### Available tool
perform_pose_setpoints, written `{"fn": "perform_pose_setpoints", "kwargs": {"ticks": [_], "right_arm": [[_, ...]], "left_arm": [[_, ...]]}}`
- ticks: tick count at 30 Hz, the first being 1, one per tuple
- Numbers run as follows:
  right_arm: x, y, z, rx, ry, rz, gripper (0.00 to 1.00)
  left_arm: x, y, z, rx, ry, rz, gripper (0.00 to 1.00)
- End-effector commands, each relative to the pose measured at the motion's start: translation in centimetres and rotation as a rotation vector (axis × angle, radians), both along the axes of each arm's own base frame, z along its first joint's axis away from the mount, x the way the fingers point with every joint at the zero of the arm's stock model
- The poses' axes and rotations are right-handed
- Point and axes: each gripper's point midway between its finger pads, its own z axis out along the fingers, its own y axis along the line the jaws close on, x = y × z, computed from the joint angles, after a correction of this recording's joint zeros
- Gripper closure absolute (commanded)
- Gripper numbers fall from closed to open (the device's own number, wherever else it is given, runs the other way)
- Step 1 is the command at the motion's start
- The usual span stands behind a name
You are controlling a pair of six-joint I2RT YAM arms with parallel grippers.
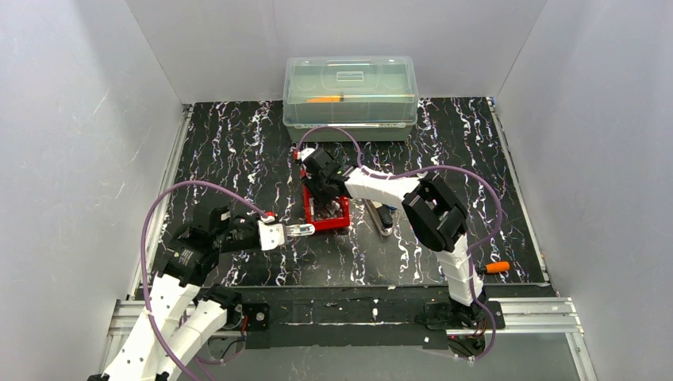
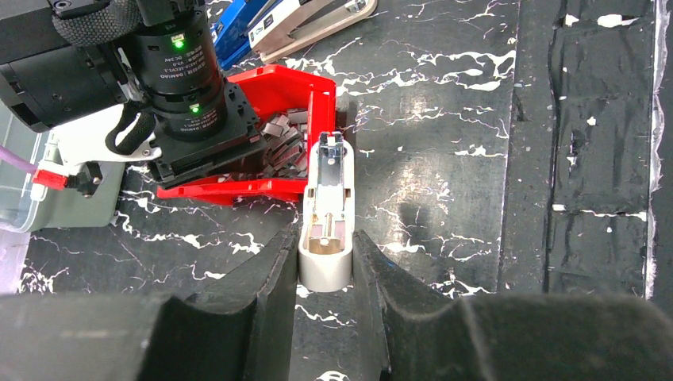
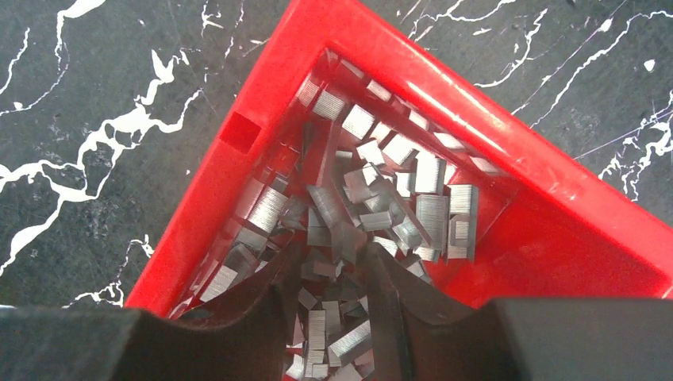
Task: Load the staples into the stapler
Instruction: Pick up the staple from the staple box.
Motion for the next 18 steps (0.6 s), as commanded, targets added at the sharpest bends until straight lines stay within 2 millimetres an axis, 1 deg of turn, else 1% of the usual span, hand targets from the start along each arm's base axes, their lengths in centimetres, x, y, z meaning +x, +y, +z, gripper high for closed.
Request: {"fn": "perform_pose_setpoints", "kwargs": {"ticks": [1, 2, 4, 8, 10, 12, 18], "right_arm": [[0.4, 0.3, 0.7, 0.001, -0.030, 0.000, 0.57], [0.3, 0.3, 0.8, 0.003, -0.030, 0.001, 0.58], [0.2, 0.3, 1.1, 0.007, -0.037, 0.001, 0.62], [0.2, 0.5, 2.1, 0.026, -0.053, 0.004, 0.75], [0.3, 0.7, 2.9, 0.041, -0.065, 0.003, 0.80], [0.4, 0.8, 3.8, 0.058, -0.078, 0.003, 0.81], [0.7, 1.3, 7.3, 0.118, -0.123, 0.006, 0.81]], "left_arm": [[-0.1, -0.3, 1.2, -0.021, -0.039, -0.031, 1.00], [-0.1, -0.3, 1.2, -0.020, -0.039, -0.032, 1.00], [-0.1, -0.4, 1.2, -0.020, -0.040, -0.033, 1.00], [-0.1, -0.4, 1.1, -0.023, -0.039, -0.034, 1.00], [-0.1, -0.4, 1.1, -0.024, -0.042, -0.033, 1.00], [-0.1, -0.4, 1.1, -0.023, -0.044, -0.034, 1.00], [0.1, -0.4, 0.9, -0.015, -0.045, -0.035, 1.00]]}}
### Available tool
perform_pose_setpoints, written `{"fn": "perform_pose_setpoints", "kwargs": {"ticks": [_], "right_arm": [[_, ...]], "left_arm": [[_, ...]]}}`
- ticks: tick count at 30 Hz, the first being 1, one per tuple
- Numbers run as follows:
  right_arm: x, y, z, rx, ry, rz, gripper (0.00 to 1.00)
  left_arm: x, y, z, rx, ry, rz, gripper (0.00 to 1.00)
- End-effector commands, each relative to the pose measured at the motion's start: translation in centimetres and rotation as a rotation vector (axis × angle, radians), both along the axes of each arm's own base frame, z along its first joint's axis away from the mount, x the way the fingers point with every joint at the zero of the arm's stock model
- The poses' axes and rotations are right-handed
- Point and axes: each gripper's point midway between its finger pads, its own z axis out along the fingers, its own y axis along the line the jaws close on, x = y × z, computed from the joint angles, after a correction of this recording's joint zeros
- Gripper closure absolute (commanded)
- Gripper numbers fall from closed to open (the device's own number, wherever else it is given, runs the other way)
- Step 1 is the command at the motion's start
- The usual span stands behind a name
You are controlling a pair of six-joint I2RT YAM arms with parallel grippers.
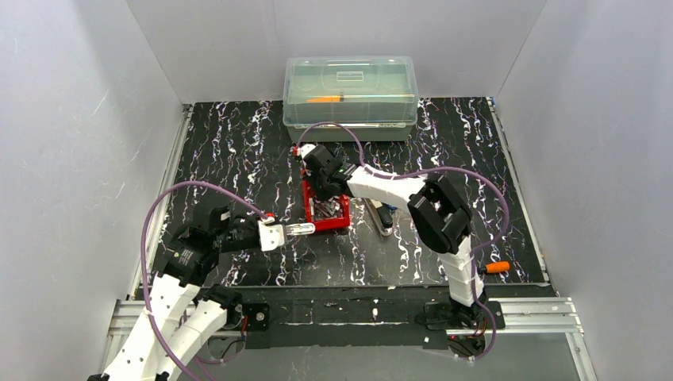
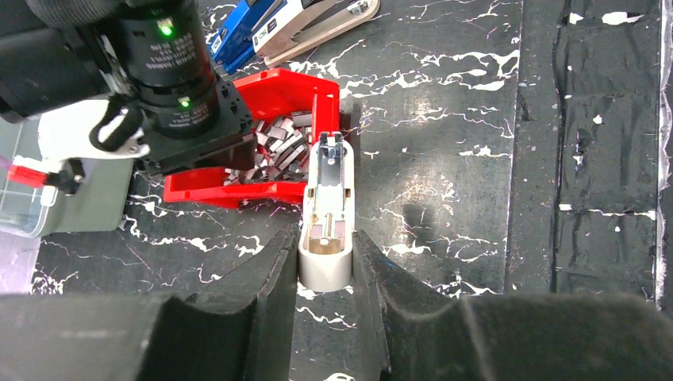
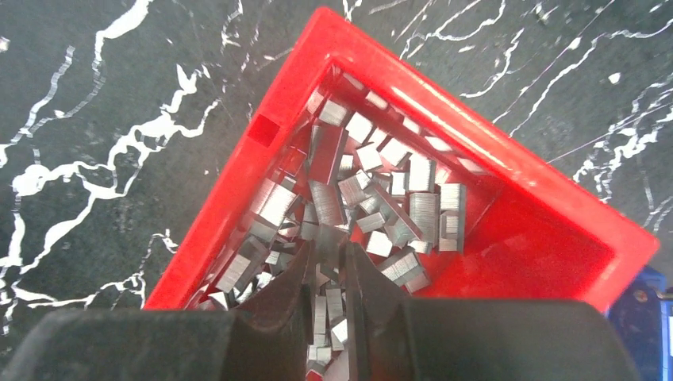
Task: Load the staples into the stapler
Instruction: Pick up the staple from the staple box.
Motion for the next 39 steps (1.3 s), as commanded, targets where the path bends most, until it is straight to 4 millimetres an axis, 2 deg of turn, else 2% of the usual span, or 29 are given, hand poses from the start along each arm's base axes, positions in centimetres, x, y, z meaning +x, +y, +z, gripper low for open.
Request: {"fn": "perform_pose_setpoints", "kwargs": {"ticks": [1, 4, 8, 13, 16, 22, 27, 32, 34, 38, 39], "right_arm": [[0.7, 1.0, 6.6, 0.111, -0.109, 0.004, 0.81], [0.3, 0.8, 8.2, 0.138, -0.119, 0.011, 0.81], [-0.9, 0.4, 9.2, 0.184, -0.098, 0.031, 0.81], [-2.4, -0.6, 10.0, 0.282, -0.019, 0.038, 0.81], [-3.2, -1.4, 11.2, 0.401, 0.045, 0.054, 0.81], [-4.3, -3.0, 12.5, 0.598, 0.176, 0.091, 0.81], [-4.5, -3.3, 13.2, 0.724, 0.262, 0.110, 0.81], [-4.5, -3.4, 13.7, 0.752, 0.280, 0.123, 0.81], [-4.6, -3.2, 14.0, 0.763, 0.285, 0.135, 0.81], [-4.7, -3.1, 14.6, 0.785, 0.290, 0.146, 0.81], [-4.7, -3.1, 14.5, 0.784, 0.292, 0.143, 0.81]], "left_arm": [[0.0, -0.3, 0.6, -0.016, -0.023, -0.024, 1.00], [0.0, -0.4, 0.3, -0.013, -0.018, -0.029, 1.00], [0.0, -0.3, -0.6, 0.011, -0.020, -0.044, 1.00], [-0.4, 0.0, -2.9, 0.051, -0.025, -0.081, 1.00], [-0.5, -0.1, -4.3, 0.061, -0.018, -0.100, 1.00], [0.3, -0.4, -7.8, 0.094, -0.007, -0.127, 1.00], [1.0, -0.6, -10.0, 0.116, 0.009, -0.144, 1.00], [1.1, -0.5, -11.5, 0.124, 0.025, -0.141, 1.00], [1.1, -0.4, -12.0, 0.134, 0.030, -0.142, 0.87], [1.2, -0.2, -12.2, 0.139, 0.044, -0.123, 0.70], [1.2, -0.3, -12.1, 0.135, 0.046, -0.117, 0.60]]}}
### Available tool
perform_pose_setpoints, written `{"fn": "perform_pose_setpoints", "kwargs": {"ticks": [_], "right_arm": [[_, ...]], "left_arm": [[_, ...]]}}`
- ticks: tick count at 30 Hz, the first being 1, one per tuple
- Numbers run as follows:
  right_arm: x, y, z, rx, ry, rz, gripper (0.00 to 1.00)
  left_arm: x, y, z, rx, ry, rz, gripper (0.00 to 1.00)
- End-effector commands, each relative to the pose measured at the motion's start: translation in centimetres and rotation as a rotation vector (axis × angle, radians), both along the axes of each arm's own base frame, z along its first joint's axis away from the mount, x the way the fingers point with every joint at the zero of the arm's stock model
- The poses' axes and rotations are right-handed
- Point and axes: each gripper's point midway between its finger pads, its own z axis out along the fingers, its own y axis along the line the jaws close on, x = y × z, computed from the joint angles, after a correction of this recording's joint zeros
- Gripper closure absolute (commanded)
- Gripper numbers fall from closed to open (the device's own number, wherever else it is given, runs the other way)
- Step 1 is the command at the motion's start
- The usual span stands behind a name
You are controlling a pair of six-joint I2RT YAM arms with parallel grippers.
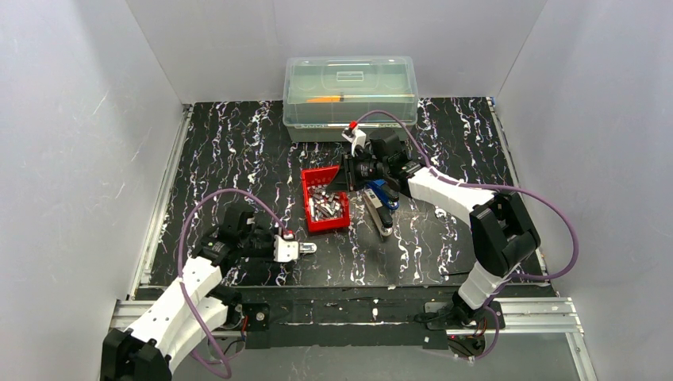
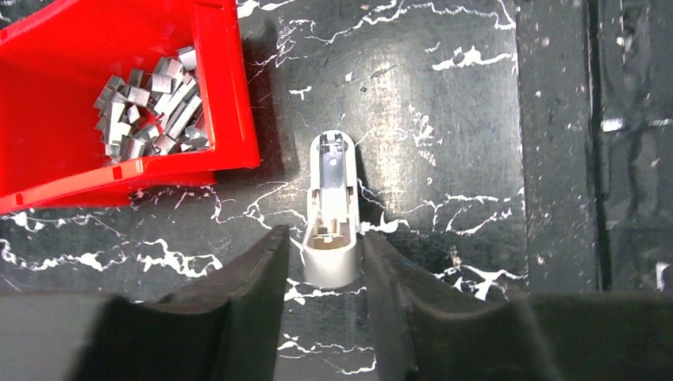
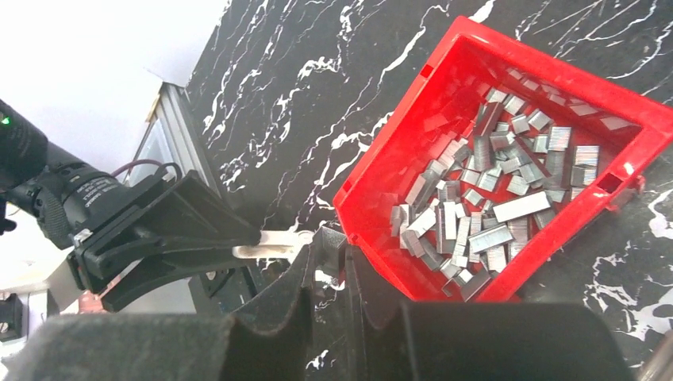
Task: Load the staples into the stapler
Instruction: Pick up the staple from the staple box, then place the stapler at the center of the board.
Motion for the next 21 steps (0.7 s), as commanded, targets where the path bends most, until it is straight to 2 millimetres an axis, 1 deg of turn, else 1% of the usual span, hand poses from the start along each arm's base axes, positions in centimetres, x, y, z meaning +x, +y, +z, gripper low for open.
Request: {"fn": "perform_pose_setpoints", "kwargs": {"ticks": [1, 3, 4, 5, 9, 10, 11, 14, 16, 18, 20, 21], "right_arm": [[-0.2, 0.5, 2.9, 0.085, -0.042, 0.033, 0.81], [-0.3, 0.4, 3.0, 0.088, -0.040, 0.038, 0.81], [-0.4, 0.4, 3.1, 0.090, -0.041, 0.041, 0.81], [-0.5, 0.3, 3.2, 0.094, -0.041, 0.045, 0.81], [-1.2, 0.1, 4.2, 0.128, -0.036, 0.082, 0.82], [-1.5, 0.0, 4.4, 0.139, -0.029, 0.100, 0.82], [-1.8, 0.0, 4.7, 0.150, -0.025, 0.119, 0.82], [-2.9, -0.2, 5.6, 0.192, -0.002, 0.174, 0.82], [-3.7, -0.3, 6.2, 0.226, 0.017, 0.216, 0.82], [-4.5, -0.3, 6.7, 0.254, 0.033, 0.256, 0.82], [-5.0, -0.3, 7.3, 0.278, 0.040, 0.282, 0.81], [-5.3, -0.3, 7.7, 0.293, 0.047, 0.294, 0.81]], "left_arm": [[0.2, -0.2, 0.5, -0.026, -0.009, 0.007, 0.51], [0.1, -0.3, 1.1, -0.042, -0.022, 0.011, 0.41], [0.0, -0.4, 1.6, -0.051, -0.032, 0.012, 0.34], [0.0, -0.4, 2.0, -0.061, -0.036, 0.017, 0.29], [-0.3, -0.5, 4.2, -0.093, -0.040, 0.030, 0.25], [-0.3, -0.6, 5.2, -0.105, -0.048, 0.036, 0.11], [-0.2, -0.6, 6.0, -0.116, -0.051, 0.041, 0.09], [-0.2, -0.9, 8.4, -0.149, -0.068, 0.047, 0.08], [0.2, -1.1, 10.1, -0.174, -0.089, 0.056, 0.08], [1.1, -1.5, 11.7, -0.205, -0.119, 0.068, 0.08], [2.8, -2.2, 13.6, -0.257, -0.166, 0.088, 0.09], [3.4, -2.4, 14.0, -0.272, -0.168, 0.099, 0.10]]}}
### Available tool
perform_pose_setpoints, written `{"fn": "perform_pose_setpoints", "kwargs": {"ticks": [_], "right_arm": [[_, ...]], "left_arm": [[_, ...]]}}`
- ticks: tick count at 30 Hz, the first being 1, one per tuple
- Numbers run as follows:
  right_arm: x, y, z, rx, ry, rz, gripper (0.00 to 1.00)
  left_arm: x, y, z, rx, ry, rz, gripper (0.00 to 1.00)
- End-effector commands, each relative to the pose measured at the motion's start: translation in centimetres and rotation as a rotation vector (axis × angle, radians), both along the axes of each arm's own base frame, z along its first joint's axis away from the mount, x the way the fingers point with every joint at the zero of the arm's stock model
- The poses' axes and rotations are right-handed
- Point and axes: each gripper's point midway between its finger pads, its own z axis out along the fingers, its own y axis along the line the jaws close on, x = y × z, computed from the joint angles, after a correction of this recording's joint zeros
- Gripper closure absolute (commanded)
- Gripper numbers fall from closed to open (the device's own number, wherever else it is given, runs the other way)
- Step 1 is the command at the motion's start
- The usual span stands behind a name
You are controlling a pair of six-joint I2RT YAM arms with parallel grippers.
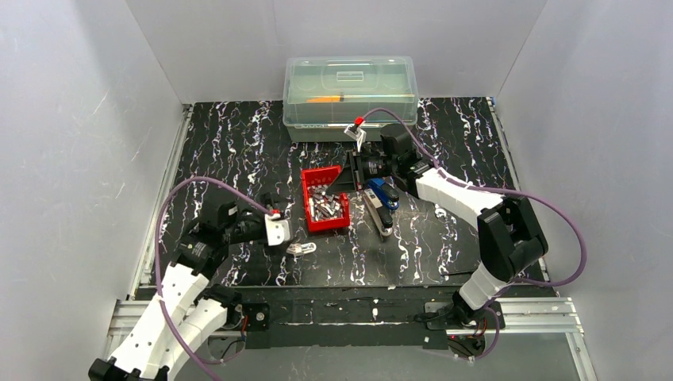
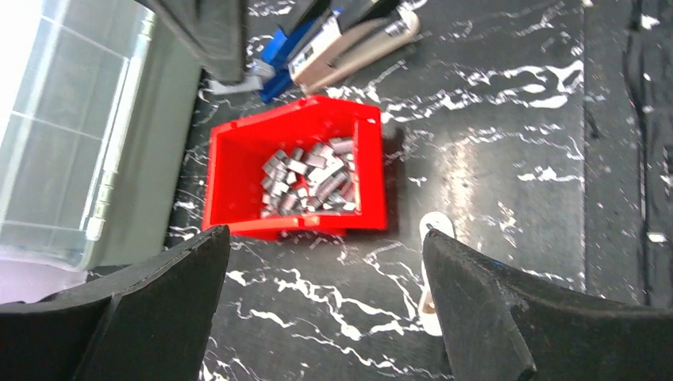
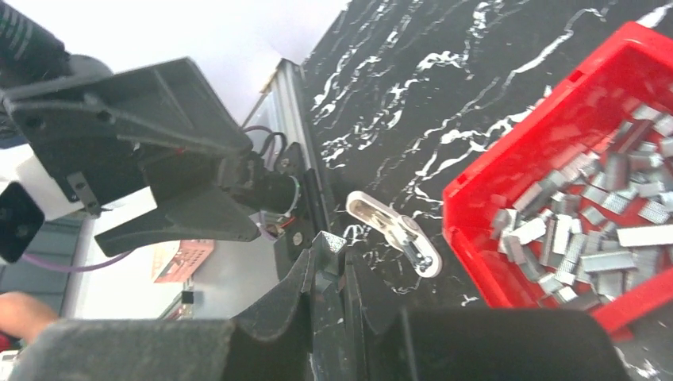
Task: Load the staples into the stapler
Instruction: Place the stapler at the center of the board, then adjust the staple.
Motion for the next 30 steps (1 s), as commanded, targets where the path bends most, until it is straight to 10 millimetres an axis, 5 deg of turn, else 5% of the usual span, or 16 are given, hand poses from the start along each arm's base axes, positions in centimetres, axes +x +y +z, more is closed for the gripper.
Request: {"fn": "perform_pose_setpoints", "kwargs": {"ticks": [1, 9, 30], "right_arm": [[-2.2, -0.1, 4.0, 0.134, -0.024, 0.114, 0.80], [-2.6, 0.2, 6.3, 0.212, -0.004, 0.138, 0.79], [-1.3, 1.3, 5.8, 0.239, 0.036, 0.123, 0.79]], "left_arm": [[2.7, -1.5, 3.8, -0.114, -0.044, 0.027, 0.11], [7.1, -4.5, 7.2, -0.192, -0.164, -0.056, 0.12], [6.1, -7.0, 8.0, -0.225, -0.146, -0.258, 0.37]]}}
